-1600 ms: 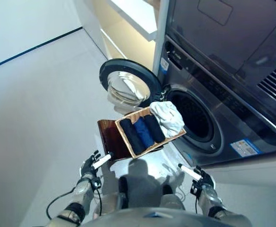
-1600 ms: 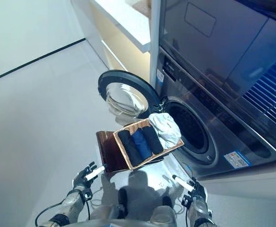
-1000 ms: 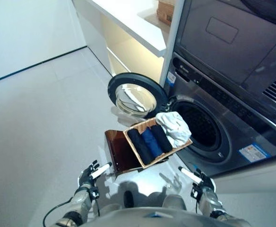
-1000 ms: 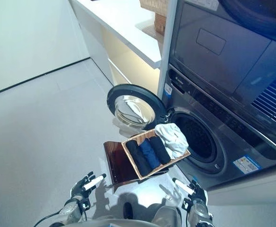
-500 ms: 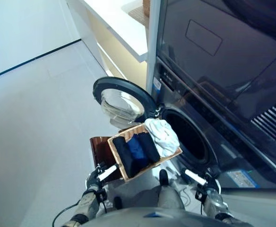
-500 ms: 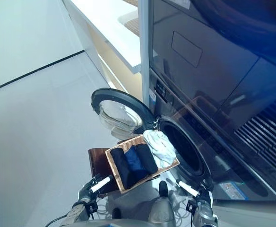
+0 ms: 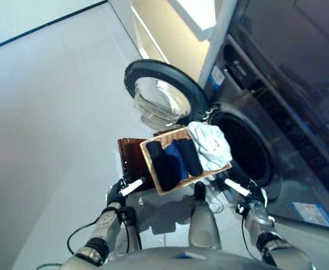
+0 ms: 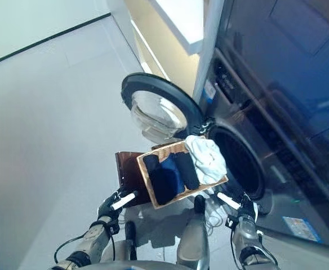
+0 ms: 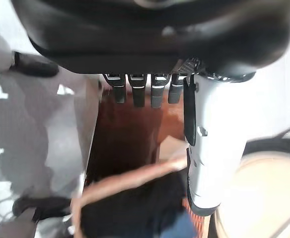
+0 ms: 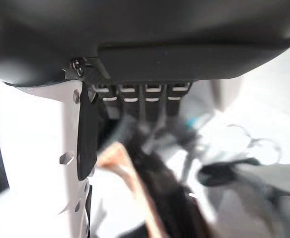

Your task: Pick up the clothes and place them into the washing machine

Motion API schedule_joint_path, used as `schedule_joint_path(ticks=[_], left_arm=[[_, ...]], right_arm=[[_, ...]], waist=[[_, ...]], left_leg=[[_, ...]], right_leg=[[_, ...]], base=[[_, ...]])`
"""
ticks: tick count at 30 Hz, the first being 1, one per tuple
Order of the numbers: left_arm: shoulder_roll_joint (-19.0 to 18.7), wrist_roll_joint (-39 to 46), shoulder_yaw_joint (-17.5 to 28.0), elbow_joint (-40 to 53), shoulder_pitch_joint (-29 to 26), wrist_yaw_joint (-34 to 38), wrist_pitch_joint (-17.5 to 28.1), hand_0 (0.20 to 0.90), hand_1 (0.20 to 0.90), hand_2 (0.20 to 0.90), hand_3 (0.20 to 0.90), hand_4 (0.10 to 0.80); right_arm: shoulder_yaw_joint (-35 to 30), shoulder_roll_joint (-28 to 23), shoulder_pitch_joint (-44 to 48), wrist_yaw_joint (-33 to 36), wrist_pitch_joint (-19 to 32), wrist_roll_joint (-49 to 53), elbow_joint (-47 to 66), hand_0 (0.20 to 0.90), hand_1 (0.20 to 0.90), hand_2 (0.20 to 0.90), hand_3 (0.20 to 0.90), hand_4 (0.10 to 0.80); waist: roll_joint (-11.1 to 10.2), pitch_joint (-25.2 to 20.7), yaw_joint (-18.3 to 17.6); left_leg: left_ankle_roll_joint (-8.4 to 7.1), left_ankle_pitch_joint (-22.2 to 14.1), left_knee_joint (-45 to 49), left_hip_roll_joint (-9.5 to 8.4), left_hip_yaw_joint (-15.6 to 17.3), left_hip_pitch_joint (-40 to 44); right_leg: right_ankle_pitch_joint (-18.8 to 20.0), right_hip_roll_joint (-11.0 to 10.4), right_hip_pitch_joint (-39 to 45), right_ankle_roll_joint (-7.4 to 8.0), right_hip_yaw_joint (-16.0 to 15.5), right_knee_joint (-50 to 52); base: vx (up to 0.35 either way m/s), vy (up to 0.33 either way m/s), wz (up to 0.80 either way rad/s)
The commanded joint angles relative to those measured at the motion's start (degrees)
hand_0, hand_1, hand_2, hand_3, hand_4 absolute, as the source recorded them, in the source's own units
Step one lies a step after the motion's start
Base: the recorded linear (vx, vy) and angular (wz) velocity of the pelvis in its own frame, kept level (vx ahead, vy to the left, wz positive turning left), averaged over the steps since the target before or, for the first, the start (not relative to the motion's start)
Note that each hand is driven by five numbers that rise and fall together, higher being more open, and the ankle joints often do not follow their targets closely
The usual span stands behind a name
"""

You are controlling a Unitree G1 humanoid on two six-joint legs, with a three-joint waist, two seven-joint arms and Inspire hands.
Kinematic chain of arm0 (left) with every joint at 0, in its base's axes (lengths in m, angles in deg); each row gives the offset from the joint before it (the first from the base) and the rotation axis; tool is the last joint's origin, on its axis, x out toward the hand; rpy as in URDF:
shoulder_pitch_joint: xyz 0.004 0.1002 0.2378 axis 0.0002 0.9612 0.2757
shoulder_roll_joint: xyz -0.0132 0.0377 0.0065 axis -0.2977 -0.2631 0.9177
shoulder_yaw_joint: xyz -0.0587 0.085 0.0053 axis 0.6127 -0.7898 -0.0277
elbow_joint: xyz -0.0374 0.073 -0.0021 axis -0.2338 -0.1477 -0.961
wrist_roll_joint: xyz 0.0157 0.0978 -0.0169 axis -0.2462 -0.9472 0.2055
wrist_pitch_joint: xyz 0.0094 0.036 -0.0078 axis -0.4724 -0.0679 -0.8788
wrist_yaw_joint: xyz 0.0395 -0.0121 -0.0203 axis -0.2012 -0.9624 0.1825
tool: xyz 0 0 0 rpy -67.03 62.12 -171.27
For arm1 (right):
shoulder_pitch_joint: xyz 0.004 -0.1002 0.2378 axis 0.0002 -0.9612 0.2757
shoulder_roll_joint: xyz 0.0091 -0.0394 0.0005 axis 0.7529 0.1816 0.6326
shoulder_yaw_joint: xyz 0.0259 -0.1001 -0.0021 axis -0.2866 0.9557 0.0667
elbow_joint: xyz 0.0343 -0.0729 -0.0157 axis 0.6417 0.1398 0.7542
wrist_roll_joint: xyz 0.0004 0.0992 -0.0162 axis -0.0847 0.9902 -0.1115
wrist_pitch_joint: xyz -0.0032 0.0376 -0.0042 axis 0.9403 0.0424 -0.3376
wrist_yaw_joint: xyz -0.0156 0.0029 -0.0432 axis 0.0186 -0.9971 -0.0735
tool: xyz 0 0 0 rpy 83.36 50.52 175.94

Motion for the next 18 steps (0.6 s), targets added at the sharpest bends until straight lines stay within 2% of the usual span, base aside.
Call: schedule_joint_path(ticks=[1,8,10,18], left_arm=[[-2.86,-0.81,2.35,4.83,-0.8,1.15,4.04,0.9,0.9,0.9,0.9,0.8],[-2.55,-1.26,2.32,3.96,-2.53,2.79,4.58,0.9,0.9,0.9,0.9,0.8],[-2.62,-1.48,2.04,6.13,-2.98,4.25,5.13,0.9,0.9,0.9,0.9,0.8],[-3.16,-1.27,3.08,9.19,-1.77,5.7,4.95,0.9,0.9,0.9,0.9,0.8]], right_arm=[[-1.27,-1.86,3.39,2.6,3.7,1.04,3.32,0.9,0.9,0.9,0.9,0.8],[1.48,-1.1,7.65,6.97,3.52,-4.11,2.13,0.9,0.9,0.9,0.9,0.8],[1.83,-1.73,10.19,10.67,2.68,-6.84,0.5,0.9,0.9,0.9,0.9,0.8],[3.04,-4.51,11.92,13.87,0.27,-13.39,3.13,0.9,0.9,0.9,0.9,0.8]], waist=[[0.03,-0.96,1.12],[-0.22,-0.07,2.18],[0.12,0.47,2.82],[0.0,1.54,3.27]], left_leg=[[-2.12,1.67,0.93,4.0,-0.64,0.21],[-1.99,1.08,1.17,3.85,-0.92,-1.05],[-2.2,1.2,1.22,4.02,-1.31,-1.76],[-2.72,1.49,0.55,5.01,-2.24,-1.51]], right_leg=[[2.38,-1.97,-0.87,2.68,1.24,3.17],[3.63,-2.77,-1.72,3.24,0.06,2.03],[3.83,-3.3,-1.76,3.41,-0.91,1.98],[3.13,-3.04,-1.45,3.41,-1.94,2.66]], base=[[-0.013,0.067,-0.03],[-0.01,0.021,-0.03],[-0.013,0.004,0.07],[-0.007,0.0,0.08]])
